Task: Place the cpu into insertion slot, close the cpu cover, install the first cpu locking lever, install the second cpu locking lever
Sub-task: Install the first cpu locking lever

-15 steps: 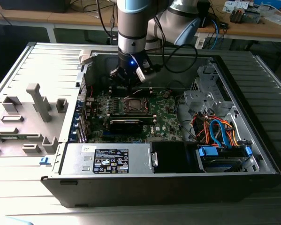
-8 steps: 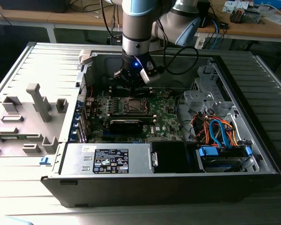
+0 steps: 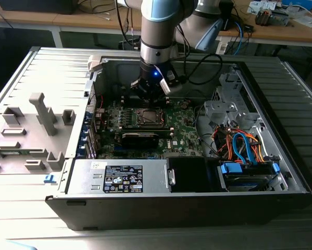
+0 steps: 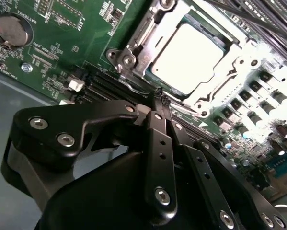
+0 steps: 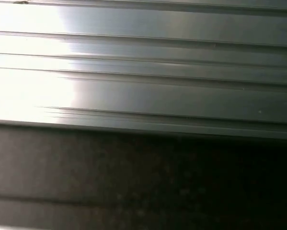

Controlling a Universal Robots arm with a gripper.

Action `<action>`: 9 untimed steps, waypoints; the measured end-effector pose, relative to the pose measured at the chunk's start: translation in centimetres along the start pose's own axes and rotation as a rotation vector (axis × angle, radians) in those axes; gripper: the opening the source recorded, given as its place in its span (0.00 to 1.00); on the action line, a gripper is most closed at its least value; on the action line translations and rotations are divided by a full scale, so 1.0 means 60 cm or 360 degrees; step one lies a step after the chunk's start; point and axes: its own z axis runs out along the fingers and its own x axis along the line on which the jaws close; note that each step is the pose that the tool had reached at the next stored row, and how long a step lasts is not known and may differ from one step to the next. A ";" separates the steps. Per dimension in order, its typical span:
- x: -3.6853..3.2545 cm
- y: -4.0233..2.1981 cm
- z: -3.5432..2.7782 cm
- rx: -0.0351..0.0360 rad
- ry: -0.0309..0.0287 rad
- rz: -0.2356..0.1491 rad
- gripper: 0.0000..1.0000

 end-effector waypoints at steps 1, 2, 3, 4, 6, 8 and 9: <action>-0.003 0.000 0.001 0.0000 0.00000 0.0000 0.11; -0.005 0.000 0.002 0.0000 -0.00001 0.0000 0.11; -0.007 -0.001 0.002 0.0000 0.00002 0.0000 0.11; -0.009 -0.001 0.003 0.0001 0.00005 0.0000 0.11; -0.013 -0.001 0.004 0.0001 0.00002 0.0000 0.11; -0.016 -0.001 0.005 -0.0001 -0.00004 0.0000 0.11; -0.017 -0.001 0.005 0.0000 0.00000 0.0000 0.11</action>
